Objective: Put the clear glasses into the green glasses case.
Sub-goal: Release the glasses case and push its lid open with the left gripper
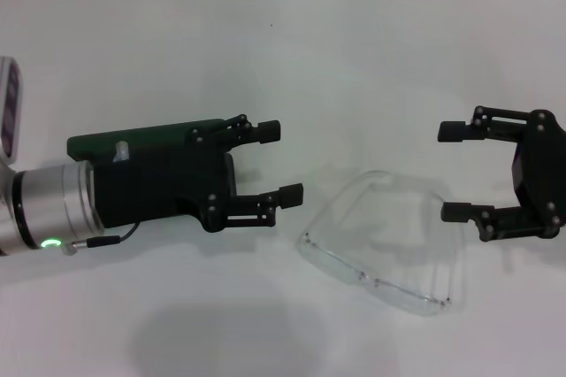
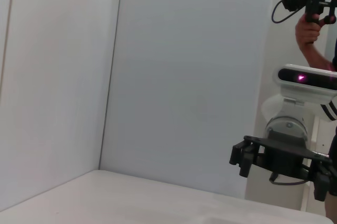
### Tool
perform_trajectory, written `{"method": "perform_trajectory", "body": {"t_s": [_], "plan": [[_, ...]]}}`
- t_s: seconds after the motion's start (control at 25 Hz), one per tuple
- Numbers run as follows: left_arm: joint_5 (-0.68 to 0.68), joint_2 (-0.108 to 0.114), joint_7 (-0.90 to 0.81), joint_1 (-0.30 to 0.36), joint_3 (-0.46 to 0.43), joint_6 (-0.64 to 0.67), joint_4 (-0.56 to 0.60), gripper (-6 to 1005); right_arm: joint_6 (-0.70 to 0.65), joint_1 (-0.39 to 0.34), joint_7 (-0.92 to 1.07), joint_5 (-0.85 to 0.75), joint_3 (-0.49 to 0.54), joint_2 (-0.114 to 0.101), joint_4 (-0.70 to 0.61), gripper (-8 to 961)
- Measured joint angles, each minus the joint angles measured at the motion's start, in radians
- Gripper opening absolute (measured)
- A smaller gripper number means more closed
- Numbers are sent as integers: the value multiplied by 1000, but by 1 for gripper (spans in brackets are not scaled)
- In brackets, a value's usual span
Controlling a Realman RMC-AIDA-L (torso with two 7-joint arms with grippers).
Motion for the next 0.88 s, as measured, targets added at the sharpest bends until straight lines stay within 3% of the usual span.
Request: {"method": "perform_trajectory", "body": {"t_s": [0.6,0.64,0.76,0.88], "plan": [[9,6,-22,-28,0,1,-34,888,27,4,-17,0,0,7,0,792],[18,15,-108,-83,1,6,-119,888,28,5,-17,0,0,7,0,792],[50,11,-187,-148,1,4,-265,887,36,9,-15,0,-4,6,-7,792],[117,-20,-237,-212,2,-7,-464,887,55,10,-9,-6,-7,8,-24,792]]}}
